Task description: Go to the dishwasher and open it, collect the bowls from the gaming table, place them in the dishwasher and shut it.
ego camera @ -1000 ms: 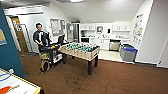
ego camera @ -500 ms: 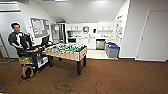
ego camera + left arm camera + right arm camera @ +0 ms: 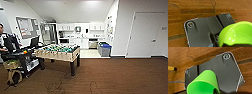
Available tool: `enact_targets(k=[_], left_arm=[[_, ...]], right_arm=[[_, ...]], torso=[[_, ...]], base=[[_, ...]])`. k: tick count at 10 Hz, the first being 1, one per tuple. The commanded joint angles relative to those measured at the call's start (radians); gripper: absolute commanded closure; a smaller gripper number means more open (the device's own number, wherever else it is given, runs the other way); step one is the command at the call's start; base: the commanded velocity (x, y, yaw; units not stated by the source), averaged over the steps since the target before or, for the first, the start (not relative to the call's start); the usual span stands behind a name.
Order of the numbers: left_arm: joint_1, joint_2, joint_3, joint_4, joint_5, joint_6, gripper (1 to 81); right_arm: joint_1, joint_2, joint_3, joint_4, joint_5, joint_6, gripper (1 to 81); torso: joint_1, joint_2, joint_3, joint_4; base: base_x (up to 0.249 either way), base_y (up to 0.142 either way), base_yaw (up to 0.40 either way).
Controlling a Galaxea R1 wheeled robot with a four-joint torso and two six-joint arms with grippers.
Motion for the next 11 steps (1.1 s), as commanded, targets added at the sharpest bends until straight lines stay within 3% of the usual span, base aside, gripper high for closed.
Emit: enact_targets(k=[1,7,11], left_arm=[[-0.046,-0.025,0.002,0.006,0.020,-0.002,81.1],[-0.046,-0.025,0.002,0.009,0.017,0.000,81.1],[-0.043,-0.023,0.002,0.009,0.016,0.000,81.1]], right_arm=[[0.059,-0.002,0.002,-0.012,-0.033,-0.002,81.1],[0.059,-0.003,0.002,-0.012,-0.033,-0.003,81.1],[0.056,-0.005,0.002,-0.012,-0.033,-0.003,81.1]], torso=[[0.000,0.000,0.000,0.000],[0.000,0.000,0.000,0.000],[0.000,-0.001,0.000,0.000]], base=[[0.000,0.000,0.000],[0.000,0.000,0.000],[0.095,0.000,0.000]])
